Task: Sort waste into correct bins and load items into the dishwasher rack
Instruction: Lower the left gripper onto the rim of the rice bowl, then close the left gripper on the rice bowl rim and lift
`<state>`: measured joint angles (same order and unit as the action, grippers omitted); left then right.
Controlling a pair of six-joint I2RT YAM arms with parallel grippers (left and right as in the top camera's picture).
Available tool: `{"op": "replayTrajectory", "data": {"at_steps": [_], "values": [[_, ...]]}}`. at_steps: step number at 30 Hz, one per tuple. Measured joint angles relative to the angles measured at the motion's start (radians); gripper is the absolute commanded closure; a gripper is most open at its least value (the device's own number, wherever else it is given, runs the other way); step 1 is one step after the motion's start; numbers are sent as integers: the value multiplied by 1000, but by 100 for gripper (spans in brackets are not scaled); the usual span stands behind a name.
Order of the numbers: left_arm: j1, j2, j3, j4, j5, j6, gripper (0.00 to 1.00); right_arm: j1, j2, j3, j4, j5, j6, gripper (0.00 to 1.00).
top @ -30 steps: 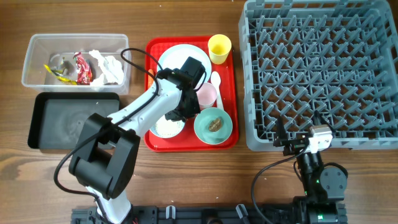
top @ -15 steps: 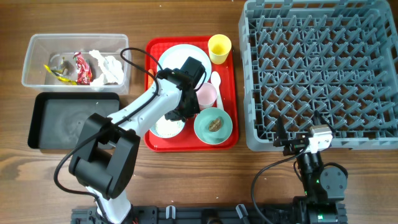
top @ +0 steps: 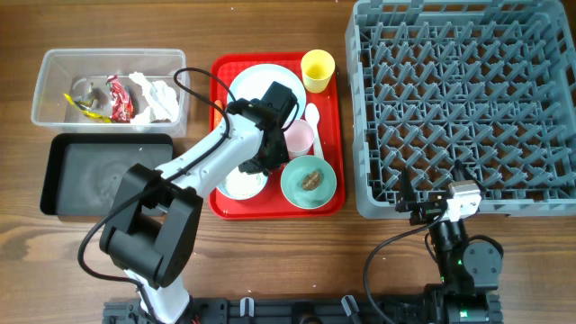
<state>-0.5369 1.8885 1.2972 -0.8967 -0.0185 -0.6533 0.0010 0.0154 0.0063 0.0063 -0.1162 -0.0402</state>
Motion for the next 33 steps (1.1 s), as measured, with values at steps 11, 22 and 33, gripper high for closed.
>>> {"op": "replayTrajectory", "data": {"at_steps": [11, 22, 33], "values": [[0, 0, 0, 3, 0, 0, 81, 0, 0, 0, 0, 0, 0, 0], [0, 0, -11, 4, 0, 0, 81, 0, 0, 0, 0, 0, 0, 0], [0, 0, -11, 4, 0, 0, 82, 0, 0, 0, 0, 0, 0, 0]]}}
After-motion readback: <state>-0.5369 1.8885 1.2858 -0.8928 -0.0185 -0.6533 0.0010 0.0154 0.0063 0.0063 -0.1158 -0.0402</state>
